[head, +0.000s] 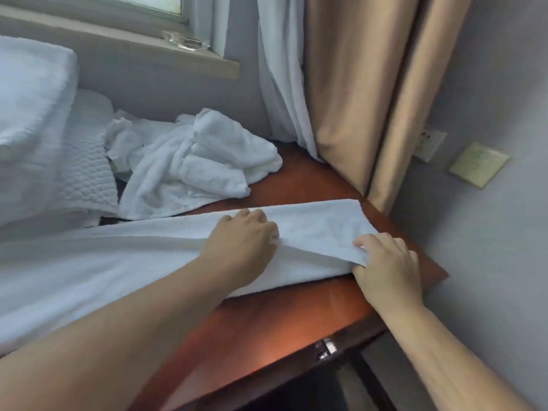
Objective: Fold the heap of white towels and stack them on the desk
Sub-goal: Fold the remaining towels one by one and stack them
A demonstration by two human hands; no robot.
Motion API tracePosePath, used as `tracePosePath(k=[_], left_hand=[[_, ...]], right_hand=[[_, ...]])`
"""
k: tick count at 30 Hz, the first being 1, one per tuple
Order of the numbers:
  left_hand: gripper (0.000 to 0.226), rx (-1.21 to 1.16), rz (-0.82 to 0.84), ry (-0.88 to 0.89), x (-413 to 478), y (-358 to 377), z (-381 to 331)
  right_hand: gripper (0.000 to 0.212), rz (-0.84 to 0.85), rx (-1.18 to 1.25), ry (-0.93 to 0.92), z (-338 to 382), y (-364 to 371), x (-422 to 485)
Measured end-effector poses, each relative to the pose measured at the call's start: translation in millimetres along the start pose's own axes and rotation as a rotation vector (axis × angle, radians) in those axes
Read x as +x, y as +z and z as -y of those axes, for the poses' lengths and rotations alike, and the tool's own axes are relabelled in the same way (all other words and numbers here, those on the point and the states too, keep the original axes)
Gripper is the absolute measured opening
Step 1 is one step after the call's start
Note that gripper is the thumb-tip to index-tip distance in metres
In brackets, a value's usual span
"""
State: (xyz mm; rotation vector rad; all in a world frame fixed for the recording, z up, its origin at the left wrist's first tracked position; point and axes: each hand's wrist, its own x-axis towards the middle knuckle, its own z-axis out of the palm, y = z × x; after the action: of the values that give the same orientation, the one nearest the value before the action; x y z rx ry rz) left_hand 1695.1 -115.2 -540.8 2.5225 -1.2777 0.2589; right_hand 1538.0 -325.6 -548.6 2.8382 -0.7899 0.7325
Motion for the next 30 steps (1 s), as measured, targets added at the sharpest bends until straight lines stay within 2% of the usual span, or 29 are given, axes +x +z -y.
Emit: tracePosePath(k=[6,9,11,14,17,20,23,26,28,30], left_hand=[[0.015,-0.032,-0.133,-0.086,27.7,7.4,2.9],[0.018,-0.013,-0.159,-0.112,37.3,4.6,13.6],[0.021,-0.002,-0.127,-0.117,42.0,4.0,21.7],[0.022,-0.011,-0.060,-0.151,48.4,7.3,32.5],[0.020,-0.047,-0.012,-0.230,54.5,11.4,39.9],[0.021,-0.062,-0.012,-0.258,57.3,16.5,43.6],[0.022,-0.078,-0.056,-0.273,50.8,19.8,46.3],[0.026,-0.113,-0.099,-0.310,30.3,19.3,57.8],[0.029,-0.086,-0.108,-0.311,10.4,12.7,70.6],[0.032,-0.045,-0.085,-0.339,-9.8,0.7,85.1]], right_hand=[[0.005,-0.113,-0.148,0.014,-42.2,-7.8,50.7],[0.022,-0.033,-0.219,0.041,-48.7,-4.5,86.4],[0.030,0.034,-0.158,0.067,-50.6,1.2,108.4],[0.020,0.179,0.135,0.169,-52.1,15.2,135.1],[0.020,0.199,0.352,0.261,-53.7,32.3,148.2],[0.021,0.202,0.389,0.320,-52.2,49.8,151.7],[0.022,0.235,0.312,0.370,-46.1,59.6,148.7],[0.013,0.096,0.118,0.272,-34.9,60.8,135.6],[0.006,-0.010,0.144,0.141,-12.7,60.0,123.7],[0.010,0.009,0.243,-0.003,27.6,58.5,106.3]])
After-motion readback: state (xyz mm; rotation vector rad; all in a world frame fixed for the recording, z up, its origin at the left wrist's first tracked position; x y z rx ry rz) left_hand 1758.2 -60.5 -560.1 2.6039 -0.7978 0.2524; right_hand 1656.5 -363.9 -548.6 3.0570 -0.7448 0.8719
